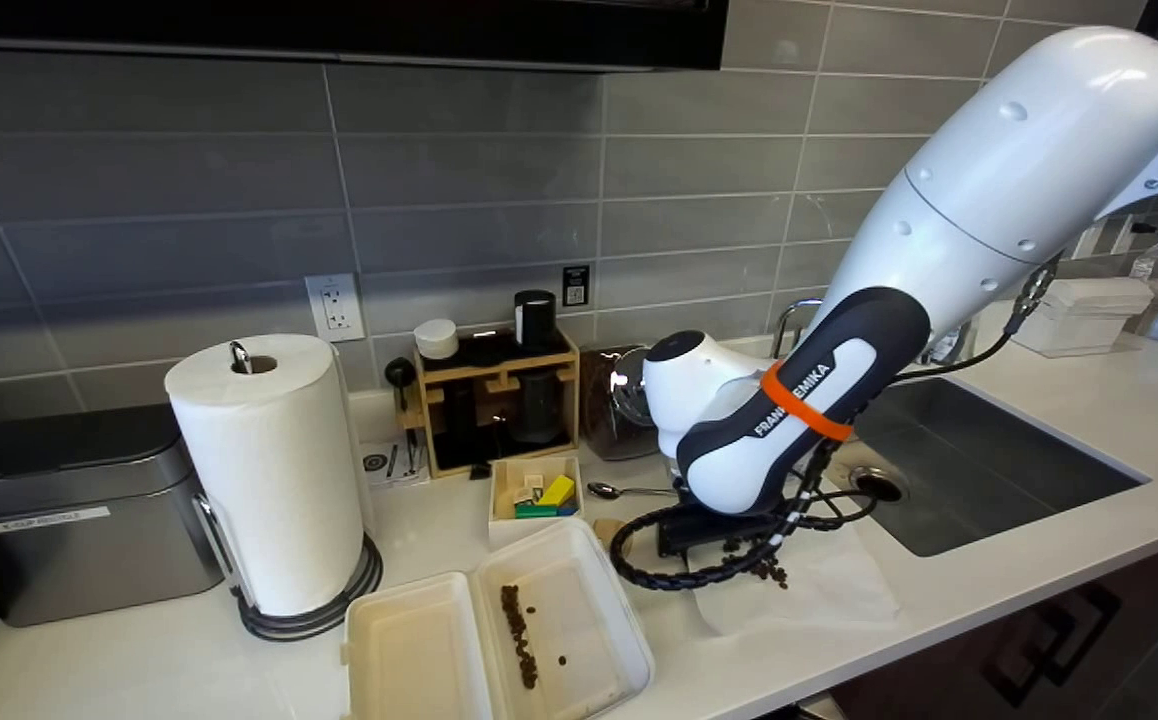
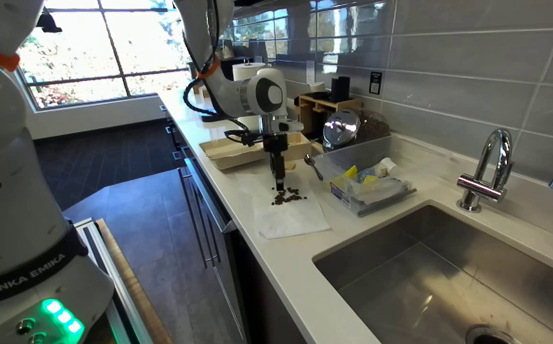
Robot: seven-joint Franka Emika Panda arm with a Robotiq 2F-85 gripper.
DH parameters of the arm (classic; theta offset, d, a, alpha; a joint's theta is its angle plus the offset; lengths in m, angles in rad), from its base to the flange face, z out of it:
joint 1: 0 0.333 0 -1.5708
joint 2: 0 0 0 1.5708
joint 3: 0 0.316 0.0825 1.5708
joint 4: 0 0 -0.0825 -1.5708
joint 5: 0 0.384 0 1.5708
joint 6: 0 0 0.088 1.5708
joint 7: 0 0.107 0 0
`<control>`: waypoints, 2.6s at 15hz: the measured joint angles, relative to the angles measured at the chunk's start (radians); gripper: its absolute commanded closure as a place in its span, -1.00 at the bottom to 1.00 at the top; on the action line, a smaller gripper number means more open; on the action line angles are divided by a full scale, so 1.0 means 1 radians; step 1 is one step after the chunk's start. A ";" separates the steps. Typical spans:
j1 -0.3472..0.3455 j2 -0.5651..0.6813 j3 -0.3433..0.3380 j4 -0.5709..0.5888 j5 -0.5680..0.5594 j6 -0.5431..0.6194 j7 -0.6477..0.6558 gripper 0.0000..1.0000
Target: Fold the serviette in half
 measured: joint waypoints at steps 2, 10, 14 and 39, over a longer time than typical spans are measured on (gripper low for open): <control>-0.019 -0.013 0.001 -0.012 0.000 0.001 -0.024 -1.00; -0.101 -0.045 0.028 -0.090 0.085 0.127 -0.167 -1.00; -0.152 -0.071 0.057 -0.157 0.186 0.236 -0.273 -1.00; -0.264 -0.247 0.060 -0.372 0.315 0.306 -0.632 -1.00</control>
